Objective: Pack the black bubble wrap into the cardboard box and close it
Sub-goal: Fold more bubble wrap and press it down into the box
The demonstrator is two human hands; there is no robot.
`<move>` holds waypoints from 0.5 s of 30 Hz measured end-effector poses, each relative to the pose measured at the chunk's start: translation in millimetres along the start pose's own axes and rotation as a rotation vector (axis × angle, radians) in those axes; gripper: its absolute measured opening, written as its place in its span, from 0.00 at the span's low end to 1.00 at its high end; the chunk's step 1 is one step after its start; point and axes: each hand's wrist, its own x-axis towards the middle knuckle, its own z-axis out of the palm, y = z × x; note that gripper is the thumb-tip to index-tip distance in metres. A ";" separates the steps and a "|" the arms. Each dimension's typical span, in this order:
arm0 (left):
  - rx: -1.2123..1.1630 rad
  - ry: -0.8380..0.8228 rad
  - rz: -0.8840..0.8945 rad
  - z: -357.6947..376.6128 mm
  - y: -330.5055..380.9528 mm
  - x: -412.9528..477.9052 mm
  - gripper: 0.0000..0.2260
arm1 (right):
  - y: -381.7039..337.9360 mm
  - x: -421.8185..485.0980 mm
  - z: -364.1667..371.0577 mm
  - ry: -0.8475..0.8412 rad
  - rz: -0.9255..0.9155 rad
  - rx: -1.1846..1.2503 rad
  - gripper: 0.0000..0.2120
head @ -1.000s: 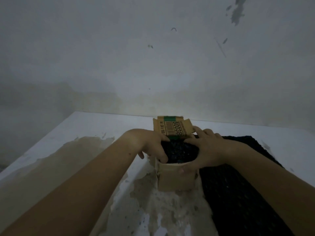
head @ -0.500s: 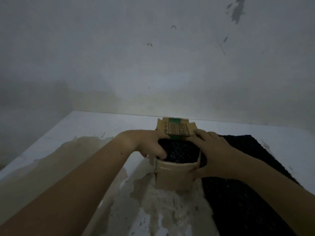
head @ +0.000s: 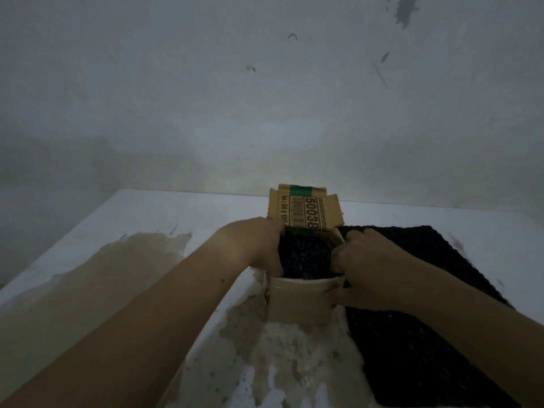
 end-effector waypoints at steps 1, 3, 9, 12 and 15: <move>0.025 -0.008 -0.013 -0.7 1.2 0.1 0.28 | -0.1 -0.6 -0.5 -0.033 0.014 0.047 0.20; 0.028 -0.048 -0.060 -0.2 1.6 1.9 0.25 | 1.0 1.6 -0.6 -0.129 0.045 0.165 0.19; -0.208 -0.170 -0.124 8.6 0.4 11.9 0.20 | 1.7 14.1 3.1 -0.194 0.086 0.281 0.20; -0.238 -0.176 -0.098 8.4 -3.4 7.5 0.21 | 0.5 6.5 -2.5 -0.160 0.114 0.341 0.24; -0.295 -0.199 -0.057 -1.0 -7.2 3.1 0.28 | 6.9 2.1 -14.7 0.013 0.128 0.352 0.20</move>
